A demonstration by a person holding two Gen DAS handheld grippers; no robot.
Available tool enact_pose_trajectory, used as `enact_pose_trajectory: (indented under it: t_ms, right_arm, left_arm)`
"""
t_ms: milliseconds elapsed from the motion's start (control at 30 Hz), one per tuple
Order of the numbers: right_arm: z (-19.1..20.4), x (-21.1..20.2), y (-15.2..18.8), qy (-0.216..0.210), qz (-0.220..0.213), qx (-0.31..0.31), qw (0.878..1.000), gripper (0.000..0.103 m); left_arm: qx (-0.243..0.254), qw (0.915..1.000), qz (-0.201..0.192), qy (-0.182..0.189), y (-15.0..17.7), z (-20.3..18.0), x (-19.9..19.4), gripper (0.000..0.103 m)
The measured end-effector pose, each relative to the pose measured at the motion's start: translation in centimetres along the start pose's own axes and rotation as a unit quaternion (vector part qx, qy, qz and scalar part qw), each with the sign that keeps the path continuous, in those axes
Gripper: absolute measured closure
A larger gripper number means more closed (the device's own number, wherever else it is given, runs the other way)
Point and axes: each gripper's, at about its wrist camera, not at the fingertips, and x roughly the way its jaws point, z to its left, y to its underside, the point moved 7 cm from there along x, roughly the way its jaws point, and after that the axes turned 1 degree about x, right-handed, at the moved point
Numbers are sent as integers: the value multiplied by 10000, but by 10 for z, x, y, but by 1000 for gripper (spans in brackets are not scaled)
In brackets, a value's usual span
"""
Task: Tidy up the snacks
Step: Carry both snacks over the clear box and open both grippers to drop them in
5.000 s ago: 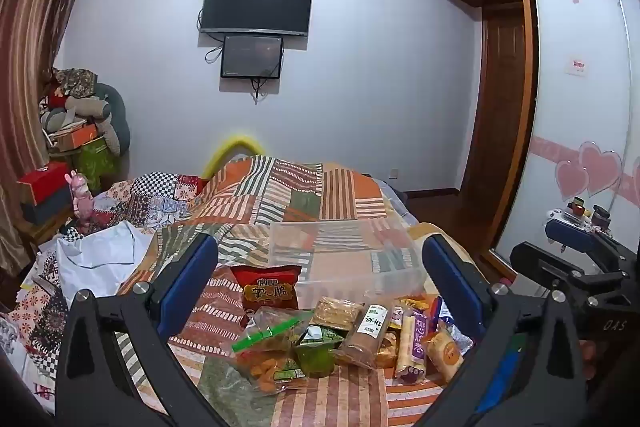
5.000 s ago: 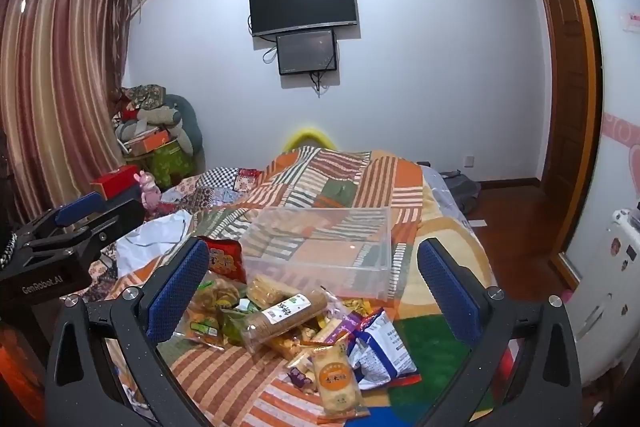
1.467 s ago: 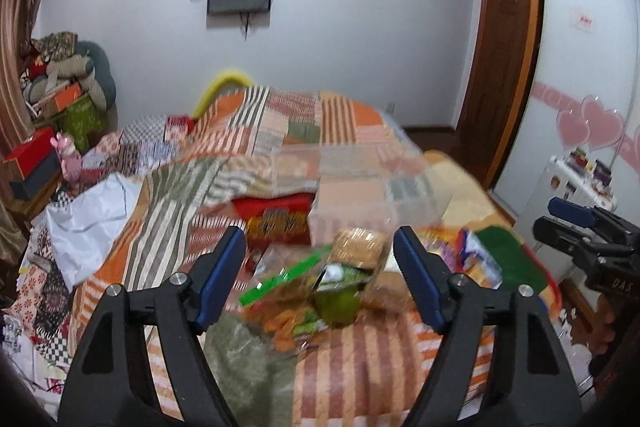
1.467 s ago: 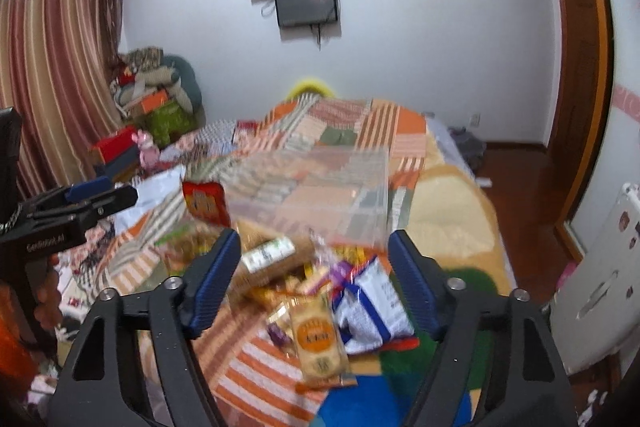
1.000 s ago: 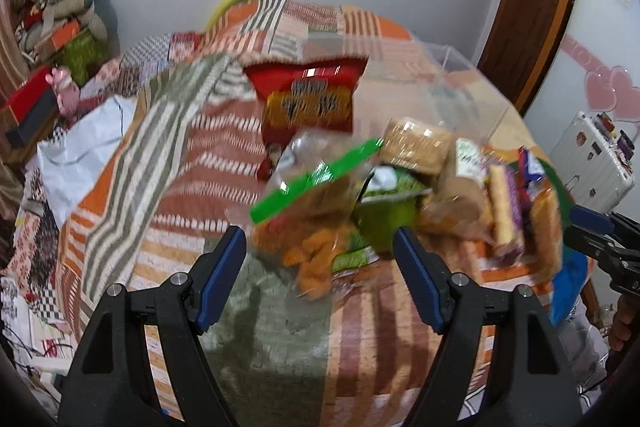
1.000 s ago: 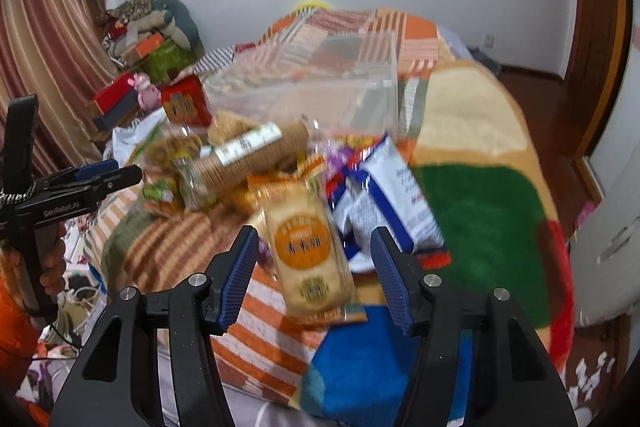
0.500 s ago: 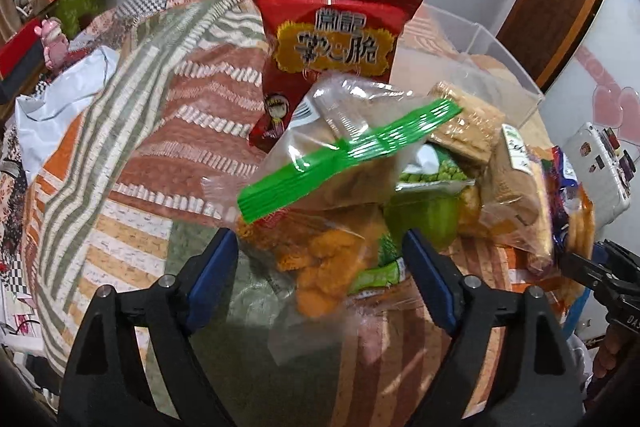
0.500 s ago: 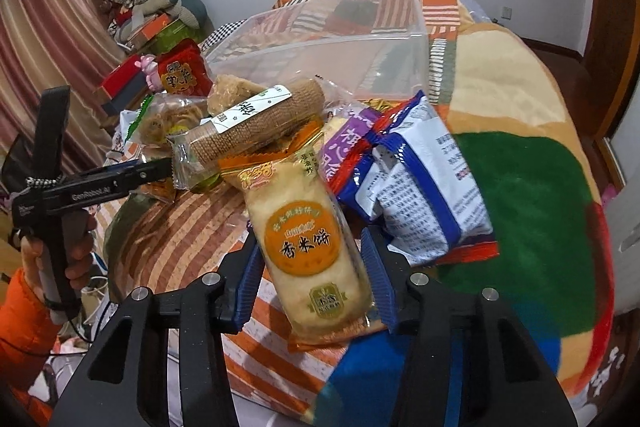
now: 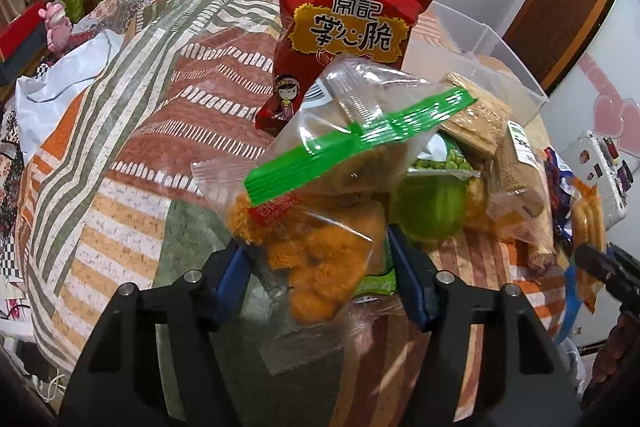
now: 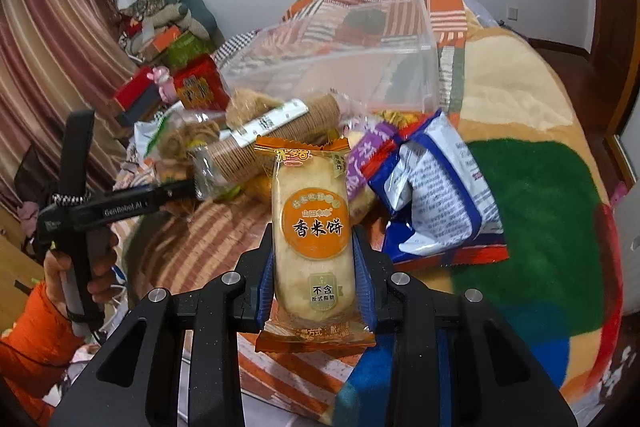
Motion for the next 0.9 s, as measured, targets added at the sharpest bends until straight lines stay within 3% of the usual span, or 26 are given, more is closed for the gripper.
enact_pose_trajectory:
  t_ms: [200, 433, 667, 900]
  right_arm:
    - [6, -7, -9, -26, -217, -23, 9998, 72]
    - [12, -23, -25, -95, -534, -86, 9985, 72]
    - [21, -35, -52, -76, -907, -279, 9955, 72]
    - [26, -33, -84, -75, -1184, -382, 9922, 72]
  left_arm:
    - [71, 9999, -141, -53, 7, -1, -30, 44]
    - [328, 9974, -641, -24, -1, -18, -79, 44]
    - [584, 9908, -1213, 108, -31, -42, -121, 44]
    - [646, 9855, -1527, 361, -77, -60, -130, 44]
